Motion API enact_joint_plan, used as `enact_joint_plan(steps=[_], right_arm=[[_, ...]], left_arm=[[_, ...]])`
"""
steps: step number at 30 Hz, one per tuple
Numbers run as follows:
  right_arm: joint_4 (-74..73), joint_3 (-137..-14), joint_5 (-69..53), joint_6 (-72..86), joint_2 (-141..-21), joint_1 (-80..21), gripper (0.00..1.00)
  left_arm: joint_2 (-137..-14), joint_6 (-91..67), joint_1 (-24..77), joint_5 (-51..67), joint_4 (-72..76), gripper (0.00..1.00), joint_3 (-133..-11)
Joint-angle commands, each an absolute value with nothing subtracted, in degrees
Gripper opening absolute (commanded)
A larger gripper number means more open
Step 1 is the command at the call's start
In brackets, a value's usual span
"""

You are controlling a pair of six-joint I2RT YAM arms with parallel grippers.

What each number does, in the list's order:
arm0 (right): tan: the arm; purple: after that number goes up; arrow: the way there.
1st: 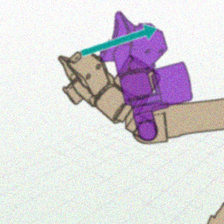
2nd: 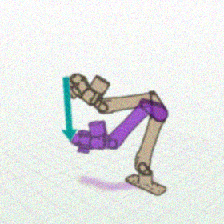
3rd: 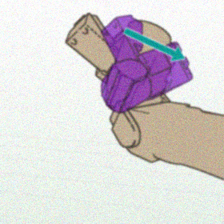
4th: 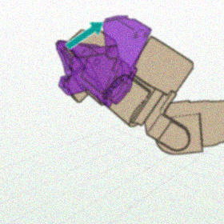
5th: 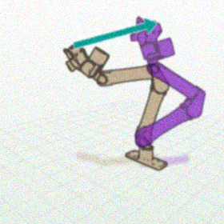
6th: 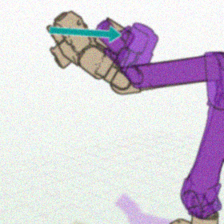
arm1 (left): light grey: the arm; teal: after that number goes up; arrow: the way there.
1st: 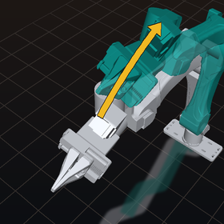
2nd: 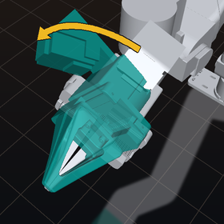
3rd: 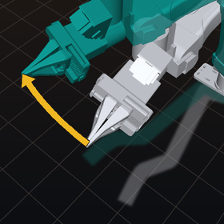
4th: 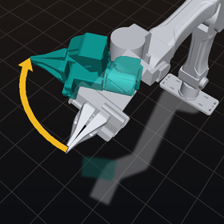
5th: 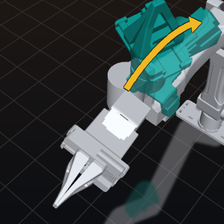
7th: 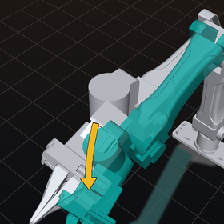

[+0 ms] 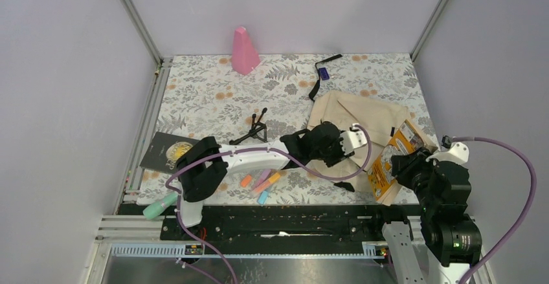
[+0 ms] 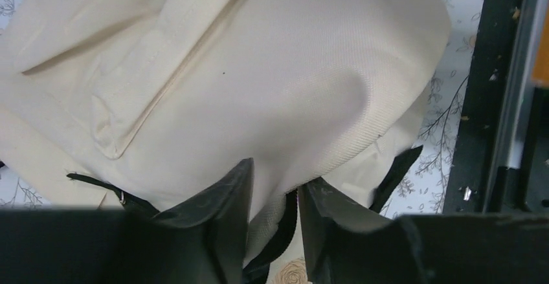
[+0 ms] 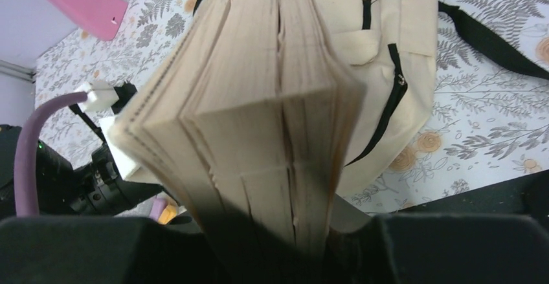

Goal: Pack the student bag
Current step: Place the book in the student bag.

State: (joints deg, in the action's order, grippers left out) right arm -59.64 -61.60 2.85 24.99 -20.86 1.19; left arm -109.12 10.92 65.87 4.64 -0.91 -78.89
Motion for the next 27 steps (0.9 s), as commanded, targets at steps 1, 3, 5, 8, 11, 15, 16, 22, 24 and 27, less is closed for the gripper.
enact_joint_plan(steps=[1, 3, 5, 8, 11, 15, 16, 22, 24, 27], right_arm=[[-57.3, -62.1, 0.2, 27.9, -19.2, 1.4, 0.00], [-57.7, -62.8, -2.3, 28.6, -18.8, 1.4, 0.00], [-57.9, -62.9, -5.9, 29.4, -18.4, 1.4, 0.00], [-58.1, -60.1, -10.3, 32.2, -17.4, 1.4, 0.00], [-58.0, -55.9, -13.0, 35.9, -14.9, 1.4, 0.00], [-55.7, -52.5, -16.6, 40.7, -9.9, 1.4, 0.00], [-55.0, -51.3, -18.1, 41.9, -9.2, 1.4, 0.00], [-51.7, -42.9, -27.5, 45.7, -8.1, 1.4, 0.00], [-48.5, -39.1, -29.1, 48.2, -7.0, 1.5, 0.00], [-42.1, -33.1, -31.7, 53.1, -5.4, 1.4, 0.00]], left_arm=[[-109.0, 9.5, 66.1, 3.1, 2.4, 0.24, -83.9], [-110.1, 8.9, 66.0, 0.9, 1.5, 0.09, -85.7], [-111.2, 8.1, 65.8, -1.6, 0.2, 0.00, -88.0], [-112.8, 5.2, 64.9, -1.7, -3.5, 0.00, -93.2], [-113.0, 0.8, 63.3, 1.7, -2.7, 0.00, -95.7], [-113.5, -5.3, 60.8, 7.8, -1.0, 0.00, -97.5], [-114.0, -6.5, 60.0, 9.5, -1.4, 0.00, -98.4], [-113.9, -10.6, 56.7, 13.9, -2.8, 0.00, -101.0], [-113.4, -11.1, 56.0, 14.6, -2.8, 0.00, -101.1], [-112.9, -12.0, 55.2, 16.5, -2.6, 0.00, -101.4]])
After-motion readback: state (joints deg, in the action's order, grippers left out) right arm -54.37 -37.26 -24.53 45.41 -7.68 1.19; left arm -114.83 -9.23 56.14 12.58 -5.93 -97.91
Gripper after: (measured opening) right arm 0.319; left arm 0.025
